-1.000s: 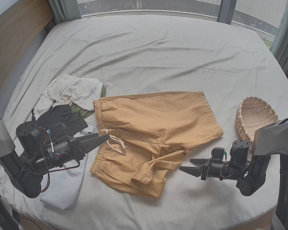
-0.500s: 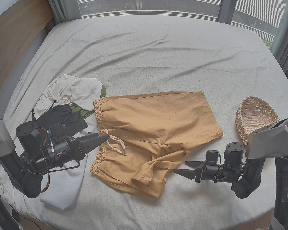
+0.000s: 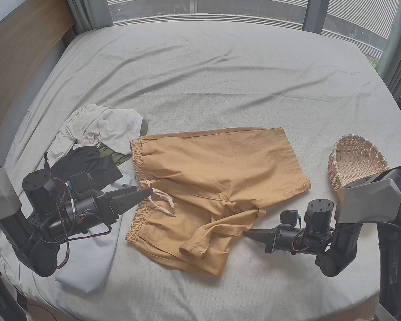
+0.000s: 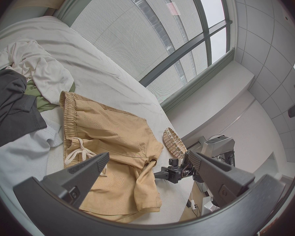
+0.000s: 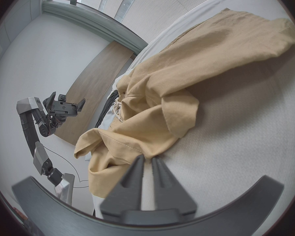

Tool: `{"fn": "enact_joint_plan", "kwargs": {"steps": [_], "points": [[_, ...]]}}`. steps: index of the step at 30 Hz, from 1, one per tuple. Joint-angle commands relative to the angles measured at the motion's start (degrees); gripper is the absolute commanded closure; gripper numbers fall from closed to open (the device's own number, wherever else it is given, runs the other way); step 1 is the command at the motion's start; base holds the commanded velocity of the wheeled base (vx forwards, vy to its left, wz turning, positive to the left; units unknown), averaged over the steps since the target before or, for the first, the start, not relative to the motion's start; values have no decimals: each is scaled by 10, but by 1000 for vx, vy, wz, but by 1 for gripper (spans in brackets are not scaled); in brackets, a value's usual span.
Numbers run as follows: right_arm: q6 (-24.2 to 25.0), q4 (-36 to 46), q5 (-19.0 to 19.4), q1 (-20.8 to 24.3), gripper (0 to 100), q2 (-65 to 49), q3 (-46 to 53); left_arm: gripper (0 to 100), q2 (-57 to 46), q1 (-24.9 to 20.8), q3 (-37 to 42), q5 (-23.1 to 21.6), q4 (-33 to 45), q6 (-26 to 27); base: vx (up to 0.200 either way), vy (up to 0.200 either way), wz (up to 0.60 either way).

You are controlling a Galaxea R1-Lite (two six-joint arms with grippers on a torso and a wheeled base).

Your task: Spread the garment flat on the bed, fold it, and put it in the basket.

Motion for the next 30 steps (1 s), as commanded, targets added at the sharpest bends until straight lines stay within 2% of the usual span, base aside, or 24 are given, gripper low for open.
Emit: {"fn": "enact_joint_plan", "kwargs": {"steps": [1, 14, 25, 30], "points": [[1, -2, 1, 2, 100, 2, -1, 0, 1, 0, 0, 0, -1, 0, 0, 0, 0], [-2, -1, 0, -11, 100, -109, 60, 0, 1, 0, -1, 0, -1, 0, 0, 0, 0], [-8, 0, 0, -95, 100, -142, 94, 0, 1, -1, -1, 0, -1, 0, 0, 0, 0], [-9, 0, 0, -108, 100, -144, 96, 0, 1, -1, -1, 0, -1, 0, 0, 0, 0]]}}
